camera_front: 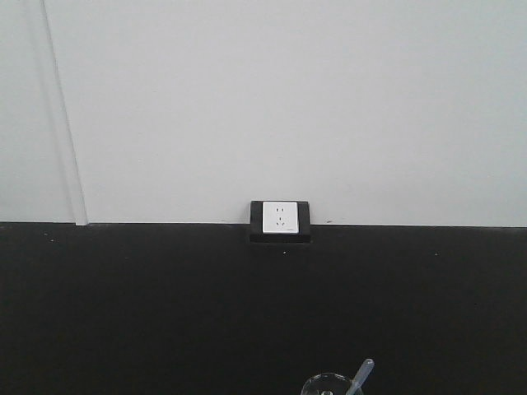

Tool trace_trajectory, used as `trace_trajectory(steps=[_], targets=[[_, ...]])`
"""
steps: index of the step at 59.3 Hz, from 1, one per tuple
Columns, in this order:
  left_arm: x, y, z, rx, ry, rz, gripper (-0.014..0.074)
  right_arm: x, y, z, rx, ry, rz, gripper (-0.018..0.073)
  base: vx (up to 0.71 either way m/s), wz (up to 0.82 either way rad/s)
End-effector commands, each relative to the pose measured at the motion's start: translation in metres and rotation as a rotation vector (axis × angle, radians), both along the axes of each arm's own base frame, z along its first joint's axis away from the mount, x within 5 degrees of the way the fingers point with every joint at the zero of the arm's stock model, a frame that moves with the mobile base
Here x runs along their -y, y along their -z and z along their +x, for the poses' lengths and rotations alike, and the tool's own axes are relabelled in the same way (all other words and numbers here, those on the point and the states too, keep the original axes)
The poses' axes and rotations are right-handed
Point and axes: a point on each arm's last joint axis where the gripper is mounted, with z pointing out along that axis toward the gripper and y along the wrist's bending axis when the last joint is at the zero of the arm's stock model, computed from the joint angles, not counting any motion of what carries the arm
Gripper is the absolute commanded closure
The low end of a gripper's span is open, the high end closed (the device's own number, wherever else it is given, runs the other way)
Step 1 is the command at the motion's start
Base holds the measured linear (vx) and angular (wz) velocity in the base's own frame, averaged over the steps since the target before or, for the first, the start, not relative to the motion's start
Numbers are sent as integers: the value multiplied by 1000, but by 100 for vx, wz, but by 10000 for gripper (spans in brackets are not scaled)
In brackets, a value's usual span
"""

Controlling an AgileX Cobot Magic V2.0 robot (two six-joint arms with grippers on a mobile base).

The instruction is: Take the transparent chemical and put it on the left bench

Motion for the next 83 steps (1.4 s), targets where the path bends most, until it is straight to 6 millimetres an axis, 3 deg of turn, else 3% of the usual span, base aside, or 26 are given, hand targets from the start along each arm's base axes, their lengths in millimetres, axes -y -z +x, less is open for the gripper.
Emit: trace_trajectory(steps=[1,9,16,28,45,54,63,69,76,83], targets=[[0,-3,-1,81,1,-14,600,0,-40,-10,158,-26,79,566,0,0],[0,-3,-1,81,1,-14,600,0,-84,-2,72,-7,43,566,0,0],[0,-3,-1,81,1,-14,600,0,-124,21,28,0,23,566,0,0],[0,-3,-1,81,1,-14,600,-1,-160,68,-47,-4,50,566,0,0],[0,-3,-1,81,1,-14,600,0,-153,101,-184,-10,129,503,0,0],[0,-3,-1,81,1,-14,600,0,-146,108,-245,-3,126,355,0,0],[0,-3,-1,81,1,-14,600,0,-140,113,-288,-2,158,80,0,0],[0,-3,-1,81,1,-14,600,0,-137,118,-307,-5,191,-49,0,0],[0,-3,-1,81,1,-14,600,0,-136,120,-313,-8,219,-131,0,0],[0,-3,-1,81,1,-14,600,-1,-131,123,-356,-20,335,-134,0,0]])
